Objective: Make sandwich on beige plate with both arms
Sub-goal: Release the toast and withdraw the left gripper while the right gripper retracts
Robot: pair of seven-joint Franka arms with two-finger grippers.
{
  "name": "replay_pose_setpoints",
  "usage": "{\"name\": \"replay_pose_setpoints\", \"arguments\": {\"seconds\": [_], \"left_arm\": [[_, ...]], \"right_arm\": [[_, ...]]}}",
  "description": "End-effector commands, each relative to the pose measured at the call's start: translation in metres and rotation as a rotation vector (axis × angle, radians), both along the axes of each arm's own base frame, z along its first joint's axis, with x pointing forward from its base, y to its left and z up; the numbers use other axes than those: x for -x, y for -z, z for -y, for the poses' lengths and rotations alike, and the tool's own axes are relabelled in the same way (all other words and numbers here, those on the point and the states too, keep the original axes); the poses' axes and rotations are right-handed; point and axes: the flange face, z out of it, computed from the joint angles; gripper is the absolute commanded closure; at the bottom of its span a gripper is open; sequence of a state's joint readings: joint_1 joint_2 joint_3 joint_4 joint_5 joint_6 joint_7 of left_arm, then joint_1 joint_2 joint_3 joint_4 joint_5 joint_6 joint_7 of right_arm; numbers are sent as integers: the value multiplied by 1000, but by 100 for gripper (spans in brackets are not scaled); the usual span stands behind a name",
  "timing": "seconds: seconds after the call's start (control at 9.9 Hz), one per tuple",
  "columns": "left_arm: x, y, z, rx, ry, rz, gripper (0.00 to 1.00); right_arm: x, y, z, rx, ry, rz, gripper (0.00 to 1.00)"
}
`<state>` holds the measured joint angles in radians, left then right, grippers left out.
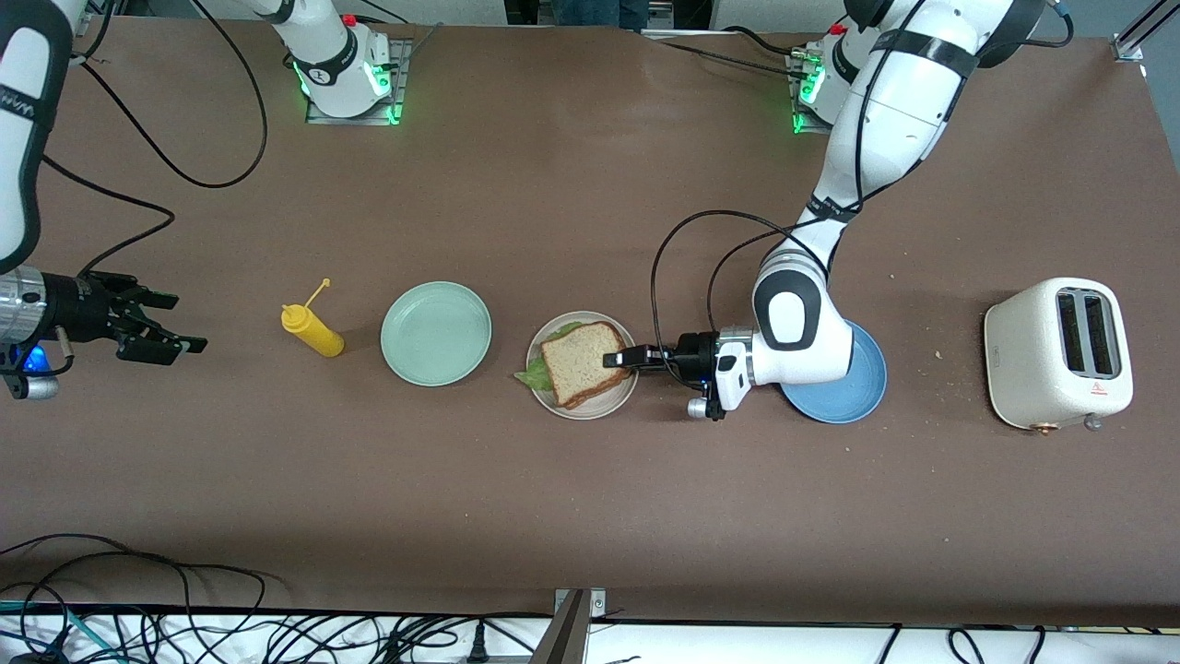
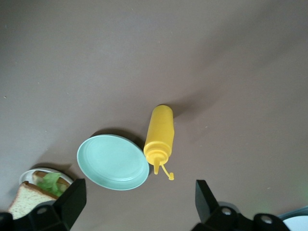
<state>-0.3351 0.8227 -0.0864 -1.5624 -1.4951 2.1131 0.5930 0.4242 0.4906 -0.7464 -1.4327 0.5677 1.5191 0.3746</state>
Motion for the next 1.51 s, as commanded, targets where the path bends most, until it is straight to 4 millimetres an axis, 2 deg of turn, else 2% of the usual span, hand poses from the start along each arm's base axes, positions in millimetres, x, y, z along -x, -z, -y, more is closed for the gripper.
{"name": "replay_pose_setpoints", "arguments": {"seconds": [0.0,0.3,0.4,0.61,0.71,0.91,1.01,1.11,1.31,1.41], "left_arm": [[9,7,6,14,-1,29,100],[14,12,15,-27,-11,41,100],[12,11,13,-27,-5,68,99],[2,9,-1,-27,4,149,12],[-2,9,-9,-28,0,171,0],[-6,10,-20,-35,-9,174,0],[-8,8,-23,-36,-14,176,0],[-13,6,-35,-37,-30,175,0],[-23,-8,-54,-65,-26,196,0],[-31,-26,-70,-98,-16,194,0]], "right_arm": [[8,-39,0,64,-79,51,0],[12,-60,-14,108,-138,74,0],[13,-75,-18,129,-155,97,0],[16,-105,-32,187,-202,129,0],[18,-113,-44,205,-230,143,0],[22,-123,-58,234,-263,155,0],[24,-128,-57,238,-268,158,0],[28,-134,-55,231,-268,165,0],[34,-139,-60,239,-301,157,0],[38,-147,-65,247,-333,171,0]]}}
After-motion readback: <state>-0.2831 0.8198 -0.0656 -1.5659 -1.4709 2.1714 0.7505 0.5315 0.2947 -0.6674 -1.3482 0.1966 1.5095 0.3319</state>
